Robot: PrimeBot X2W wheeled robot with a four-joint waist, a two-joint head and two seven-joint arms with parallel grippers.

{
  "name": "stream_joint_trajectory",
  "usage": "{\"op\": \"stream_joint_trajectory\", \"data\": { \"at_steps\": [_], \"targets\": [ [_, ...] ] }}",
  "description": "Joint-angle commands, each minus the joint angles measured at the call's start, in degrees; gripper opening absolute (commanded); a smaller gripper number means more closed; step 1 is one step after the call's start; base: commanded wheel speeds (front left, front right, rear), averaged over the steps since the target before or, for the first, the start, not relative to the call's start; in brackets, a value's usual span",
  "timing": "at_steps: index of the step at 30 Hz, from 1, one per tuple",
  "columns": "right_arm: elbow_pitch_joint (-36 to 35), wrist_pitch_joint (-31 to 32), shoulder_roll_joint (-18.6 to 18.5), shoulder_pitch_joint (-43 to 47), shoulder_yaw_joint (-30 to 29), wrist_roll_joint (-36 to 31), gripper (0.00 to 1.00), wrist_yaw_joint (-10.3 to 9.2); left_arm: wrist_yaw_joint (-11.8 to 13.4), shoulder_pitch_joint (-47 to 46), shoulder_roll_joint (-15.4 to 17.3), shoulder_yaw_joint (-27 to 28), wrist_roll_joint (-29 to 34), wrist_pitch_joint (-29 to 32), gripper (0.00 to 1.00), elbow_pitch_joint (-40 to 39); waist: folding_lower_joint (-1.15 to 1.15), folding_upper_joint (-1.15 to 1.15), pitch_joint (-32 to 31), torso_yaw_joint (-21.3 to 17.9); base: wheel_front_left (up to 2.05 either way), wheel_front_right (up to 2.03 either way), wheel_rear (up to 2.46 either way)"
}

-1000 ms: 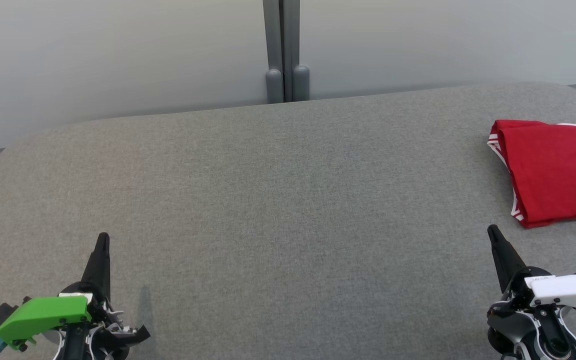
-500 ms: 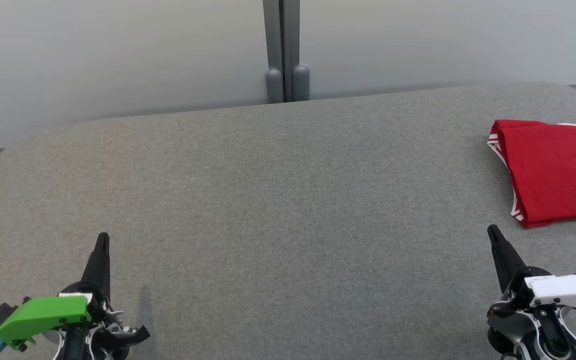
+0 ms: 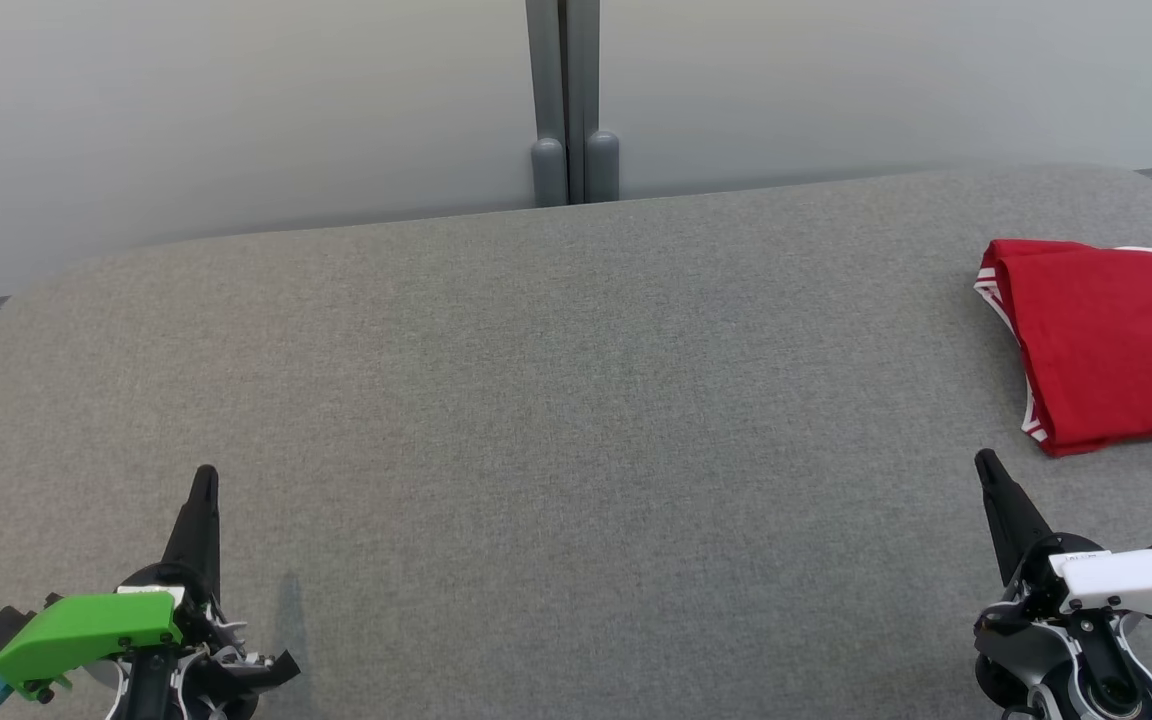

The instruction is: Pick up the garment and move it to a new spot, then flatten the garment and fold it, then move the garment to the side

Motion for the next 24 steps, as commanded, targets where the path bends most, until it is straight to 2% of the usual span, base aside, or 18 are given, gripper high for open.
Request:
{"op": "stream_joint_trajectory", "data": {
  "at_steps": [1,24],
  "targets": [
    [-0.19,0.16,-0.32,-0.48,-0.11,0.19,0.0,-0.02,-0.37,-0.65,0.25,0.19,0.04,0.19,0.0,-0.07,0.0,0.0,0.0,0.0,0.0,0.0,0.0],
    [-0.19,0.16,-0.32,-0.48,-0.11,0.18,0.0,-0.02,-0.38,-0.65,0.21,0.23,0.1,0.24,0.0,-0.07,0.0,0.0,0.0,0.0,0.0,0.0,0.0]
  ]
}}
